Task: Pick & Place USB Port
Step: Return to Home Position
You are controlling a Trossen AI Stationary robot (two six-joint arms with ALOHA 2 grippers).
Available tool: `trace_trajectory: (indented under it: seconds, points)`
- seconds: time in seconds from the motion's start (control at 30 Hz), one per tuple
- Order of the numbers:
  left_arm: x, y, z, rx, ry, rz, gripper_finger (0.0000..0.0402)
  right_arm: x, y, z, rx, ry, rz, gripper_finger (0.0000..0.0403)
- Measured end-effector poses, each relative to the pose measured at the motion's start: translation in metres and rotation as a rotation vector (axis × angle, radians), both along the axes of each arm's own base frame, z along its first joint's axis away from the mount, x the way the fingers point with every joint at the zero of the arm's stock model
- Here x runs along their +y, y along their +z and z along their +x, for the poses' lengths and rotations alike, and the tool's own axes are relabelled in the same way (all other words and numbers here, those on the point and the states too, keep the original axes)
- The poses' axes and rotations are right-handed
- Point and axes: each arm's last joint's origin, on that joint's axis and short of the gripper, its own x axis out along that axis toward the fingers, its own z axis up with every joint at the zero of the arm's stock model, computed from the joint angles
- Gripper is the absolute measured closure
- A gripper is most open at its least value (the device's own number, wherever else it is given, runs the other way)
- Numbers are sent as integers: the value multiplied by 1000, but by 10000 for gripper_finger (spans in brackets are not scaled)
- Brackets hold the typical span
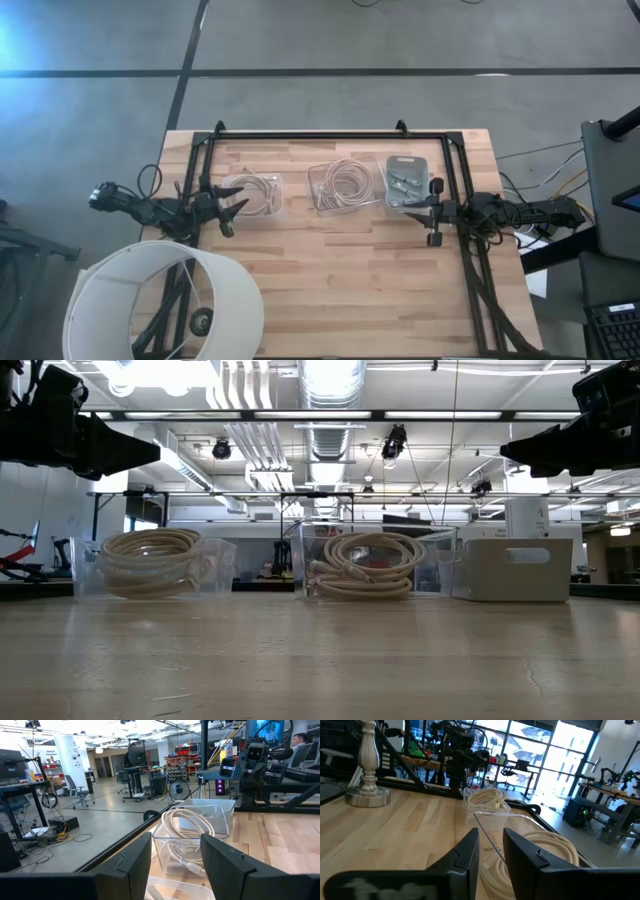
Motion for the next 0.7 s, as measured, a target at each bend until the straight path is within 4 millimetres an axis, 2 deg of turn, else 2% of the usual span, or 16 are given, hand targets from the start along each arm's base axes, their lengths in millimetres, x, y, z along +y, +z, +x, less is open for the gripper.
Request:
trace_trajectory:
  seconds: [0.3,0.7]
  points:
    - [0,0,0,0,0,0,227,0,0,0,0,0,0,335]
    - [0,0,0,0,0,0,227,0,0,0,1,0,0,317]
